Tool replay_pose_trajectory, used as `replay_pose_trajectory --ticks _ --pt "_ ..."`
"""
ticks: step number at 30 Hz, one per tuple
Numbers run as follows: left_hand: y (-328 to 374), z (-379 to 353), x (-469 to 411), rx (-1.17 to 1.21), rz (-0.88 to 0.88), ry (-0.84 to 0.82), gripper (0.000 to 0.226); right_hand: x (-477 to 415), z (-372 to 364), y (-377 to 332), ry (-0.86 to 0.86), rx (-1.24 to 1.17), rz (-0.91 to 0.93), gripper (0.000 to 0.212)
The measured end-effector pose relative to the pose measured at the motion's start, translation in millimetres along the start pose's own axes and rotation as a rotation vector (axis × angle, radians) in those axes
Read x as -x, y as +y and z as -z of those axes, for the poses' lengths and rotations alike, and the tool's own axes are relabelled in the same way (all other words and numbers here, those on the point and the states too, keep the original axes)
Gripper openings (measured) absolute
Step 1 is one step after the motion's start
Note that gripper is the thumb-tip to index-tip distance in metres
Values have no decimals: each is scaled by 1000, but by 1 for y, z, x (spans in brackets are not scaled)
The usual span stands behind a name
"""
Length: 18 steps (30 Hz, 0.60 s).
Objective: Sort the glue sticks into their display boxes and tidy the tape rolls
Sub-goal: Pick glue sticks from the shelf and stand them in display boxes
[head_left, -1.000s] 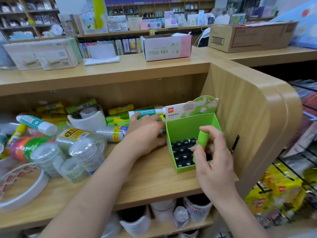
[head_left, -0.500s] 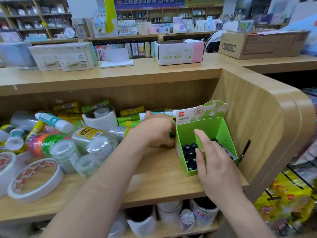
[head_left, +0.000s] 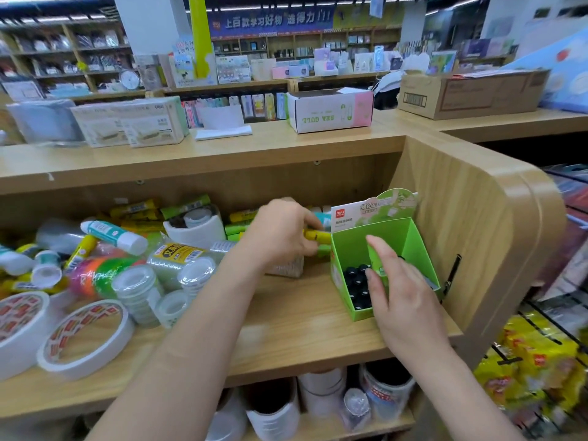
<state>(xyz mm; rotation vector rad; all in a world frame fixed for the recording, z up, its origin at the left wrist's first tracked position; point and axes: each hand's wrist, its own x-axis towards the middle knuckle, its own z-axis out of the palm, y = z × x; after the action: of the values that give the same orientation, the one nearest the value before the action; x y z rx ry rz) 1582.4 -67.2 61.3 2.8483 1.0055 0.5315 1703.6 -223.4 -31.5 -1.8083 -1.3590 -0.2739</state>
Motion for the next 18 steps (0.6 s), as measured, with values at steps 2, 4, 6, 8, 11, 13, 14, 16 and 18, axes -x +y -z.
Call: replay_pose_trajectory --ticks 2,4,6,8,11,13,14,16,18 --pt "0 15 9 -30 57 140 36 0 1 -2 22 -16 -3 47" --pt "3 21 27 -16 108 291 34 0 2 -4 35 -40 -11 46" --pt "3 20 47 14 165 463 31 0 3 -4 52 -61 -11 45" --pt "2 15 67 89 203 630 29 1 4 -4 77 -93 -15 43" --pt "12 12 95 511 220 777 30 3 6 -4 128 -183 -7 39" --pt "31 8 107 987 282 730 29 4 8 -6 193 -249 -11 34" --pt "39 3 110 1182 324 689 25 3 11 -8 219 -350 -52 33" --pt "55 -9 114 1414 415 603 27 -4 20 -20 206 -732 -213 35" --pt "65 -19 118 1574 472 496 41 -9 30 -33 56 -1183 -356 34"
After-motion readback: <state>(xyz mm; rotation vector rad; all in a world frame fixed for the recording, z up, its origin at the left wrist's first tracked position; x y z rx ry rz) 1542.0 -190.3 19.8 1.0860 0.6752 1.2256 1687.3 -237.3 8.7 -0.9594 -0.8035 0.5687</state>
